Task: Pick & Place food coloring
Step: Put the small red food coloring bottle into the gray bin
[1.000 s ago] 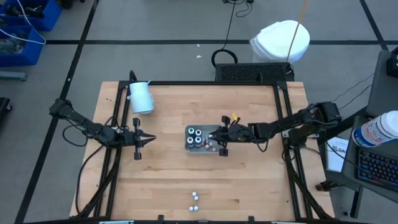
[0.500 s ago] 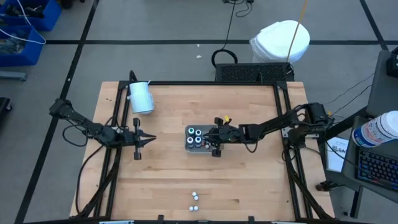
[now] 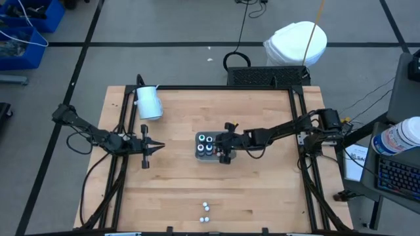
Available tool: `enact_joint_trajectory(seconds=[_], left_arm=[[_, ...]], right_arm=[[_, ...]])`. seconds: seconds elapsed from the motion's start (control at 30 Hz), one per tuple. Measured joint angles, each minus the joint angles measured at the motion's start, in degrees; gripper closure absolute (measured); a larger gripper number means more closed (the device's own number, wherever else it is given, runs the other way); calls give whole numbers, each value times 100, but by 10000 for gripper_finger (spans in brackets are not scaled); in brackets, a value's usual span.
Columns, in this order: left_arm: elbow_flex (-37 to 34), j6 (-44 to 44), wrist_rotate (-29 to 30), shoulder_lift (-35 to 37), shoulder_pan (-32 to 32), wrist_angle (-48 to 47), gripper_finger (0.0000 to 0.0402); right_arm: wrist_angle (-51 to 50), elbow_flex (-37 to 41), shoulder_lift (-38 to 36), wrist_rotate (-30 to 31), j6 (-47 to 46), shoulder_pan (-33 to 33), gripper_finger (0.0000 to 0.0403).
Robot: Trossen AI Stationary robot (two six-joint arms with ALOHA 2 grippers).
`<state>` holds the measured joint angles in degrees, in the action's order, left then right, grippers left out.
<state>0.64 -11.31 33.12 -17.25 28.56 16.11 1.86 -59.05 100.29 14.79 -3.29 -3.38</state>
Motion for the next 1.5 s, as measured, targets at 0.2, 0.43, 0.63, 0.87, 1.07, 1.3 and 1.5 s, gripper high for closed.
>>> enact_joint_trajectory(seconds=[0.2, 0.43, 0.63, 0.87, 1.07, 1.3, 1.5], left_arm=[[0, 6, 0, 1, 0, -1, 371], [0, 26, 0, 0, 1, 2, 371], [0, 26, 2, 1, 1, 35, 371], [0, 24, 2, -1, 1, 45, 371], [1, 28, 2, 1, 1, 53, 371], [2, 76, 2, 1, 0, 47, 371], [2, 111, 2, 1, -1, 47, 371]], right_arm=[[-14, 2, 2, 7, -229, 2, 348], [-92, 18, 101, 9, -380, 2, 348], [-58, 11, 94, 9, -352, 2, 348], [87, 47, 256, 13, -517, 46, 348], [84, 48, 282, 19, -511, 79, 348], [75, 48, 249, 13, -482, 76, 343], [90, 48, 249, 13, -503, 76, 300]])
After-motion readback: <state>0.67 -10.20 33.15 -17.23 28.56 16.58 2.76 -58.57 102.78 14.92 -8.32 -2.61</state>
